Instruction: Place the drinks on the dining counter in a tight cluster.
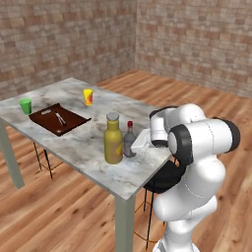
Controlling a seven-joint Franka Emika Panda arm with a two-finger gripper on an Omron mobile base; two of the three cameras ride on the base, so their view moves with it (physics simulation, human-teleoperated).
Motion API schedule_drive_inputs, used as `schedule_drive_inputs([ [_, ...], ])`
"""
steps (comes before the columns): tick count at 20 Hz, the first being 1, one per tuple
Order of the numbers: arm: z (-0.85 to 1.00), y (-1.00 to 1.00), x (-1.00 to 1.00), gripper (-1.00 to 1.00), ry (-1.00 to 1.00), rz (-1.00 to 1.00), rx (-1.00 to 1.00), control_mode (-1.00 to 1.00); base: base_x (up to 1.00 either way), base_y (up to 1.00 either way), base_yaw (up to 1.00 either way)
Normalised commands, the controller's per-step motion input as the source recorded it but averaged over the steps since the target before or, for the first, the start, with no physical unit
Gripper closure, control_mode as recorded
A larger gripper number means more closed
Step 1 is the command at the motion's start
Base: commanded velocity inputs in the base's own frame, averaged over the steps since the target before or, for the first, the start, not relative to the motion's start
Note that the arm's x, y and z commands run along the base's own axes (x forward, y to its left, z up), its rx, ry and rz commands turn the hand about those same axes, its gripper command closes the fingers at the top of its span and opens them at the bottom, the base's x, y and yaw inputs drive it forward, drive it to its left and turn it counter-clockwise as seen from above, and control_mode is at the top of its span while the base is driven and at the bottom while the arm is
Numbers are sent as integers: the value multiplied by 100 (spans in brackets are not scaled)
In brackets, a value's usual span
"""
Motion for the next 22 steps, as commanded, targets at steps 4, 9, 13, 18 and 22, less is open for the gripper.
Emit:
schedule_drive_inputs([
  [4, -4, -8, 0, 100, 0, 0, 0, -100, 0, 0, 0],
  [9, -29, 0, 0, 100, -5, 0, 0, -100, 0, 0, 0],
  [13, -19, 0, 0, 100, -3, 0, 0, -100, 0, 0, 0],
  [18, 0, 0, 0, 100, 0, 0, 0, -100, 0, 0, 0],
  [22, 0, 0, 0, -100, 0, 0, 0, -100, 0, 0, 0],
])
